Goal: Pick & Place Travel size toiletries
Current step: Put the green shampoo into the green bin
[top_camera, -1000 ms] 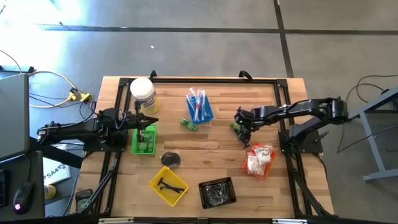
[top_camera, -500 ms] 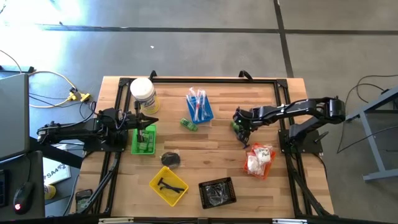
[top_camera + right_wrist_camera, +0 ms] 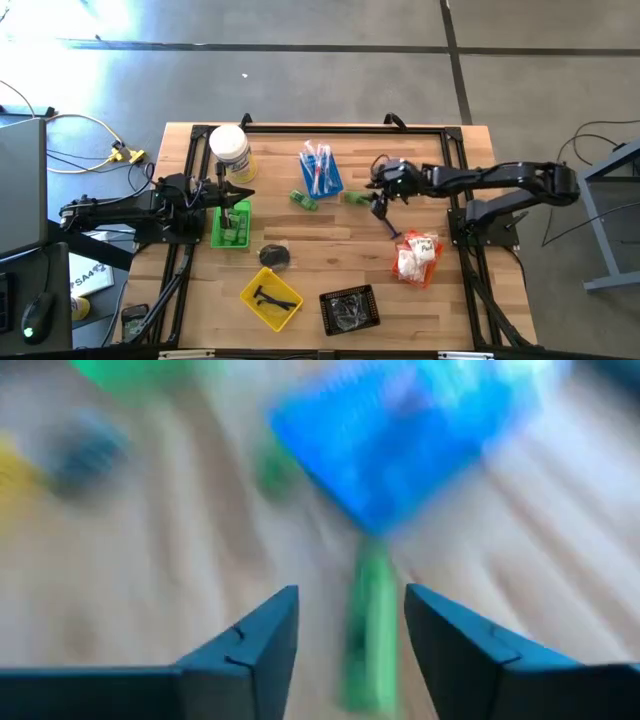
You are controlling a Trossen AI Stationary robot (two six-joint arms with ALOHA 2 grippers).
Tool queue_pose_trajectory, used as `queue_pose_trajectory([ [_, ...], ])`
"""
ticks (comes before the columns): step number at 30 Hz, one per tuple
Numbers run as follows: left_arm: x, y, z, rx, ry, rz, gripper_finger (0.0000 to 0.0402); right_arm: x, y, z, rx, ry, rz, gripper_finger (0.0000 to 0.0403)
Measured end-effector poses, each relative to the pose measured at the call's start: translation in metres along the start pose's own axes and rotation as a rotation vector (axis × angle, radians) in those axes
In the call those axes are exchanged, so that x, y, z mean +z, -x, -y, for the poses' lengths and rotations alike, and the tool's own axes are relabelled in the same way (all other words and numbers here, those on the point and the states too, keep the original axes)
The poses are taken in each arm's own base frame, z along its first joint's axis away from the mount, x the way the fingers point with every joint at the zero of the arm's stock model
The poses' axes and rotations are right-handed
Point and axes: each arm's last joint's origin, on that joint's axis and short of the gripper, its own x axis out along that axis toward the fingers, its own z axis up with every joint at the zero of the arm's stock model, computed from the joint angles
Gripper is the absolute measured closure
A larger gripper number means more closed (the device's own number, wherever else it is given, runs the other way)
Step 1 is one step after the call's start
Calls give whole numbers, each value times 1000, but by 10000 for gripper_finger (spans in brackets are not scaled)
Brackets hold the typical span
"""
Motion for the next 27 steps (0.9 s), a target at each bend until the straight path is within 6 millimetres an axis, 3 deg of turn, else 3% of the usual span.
queue_pose_trajectory([
  [3, 2, 0, -1, 6, 1, 25, 401, 21, 7, -8, 148, 48, 199, 260],
  [6, 5, 0, -1, 9, 27, 48, 401, 30, 10, -13, 217, 90, 291, 296],
  [9, 4, 0, -1, -4, 53, 46, 402, 26, 9, -11, 172, 79, 260, 327],
  [13, 4, 0, 0, -7, 53, 41, 401, 17, 3, -9, 121, 98, 68, 342],
  [19, 4, -1, 0, -7, 40, 45, 402, 28, -13, -17, 23, 232, -185, 288],
  [23, 4, -1, 0, -7, 20, 44, 401, 34, -34, -19, 21, 484, -364, 224],
  [27, 3, -1, 0, -9, 17, 36, 402, 41, -54, -22, 46, 688, -429, 176],
])
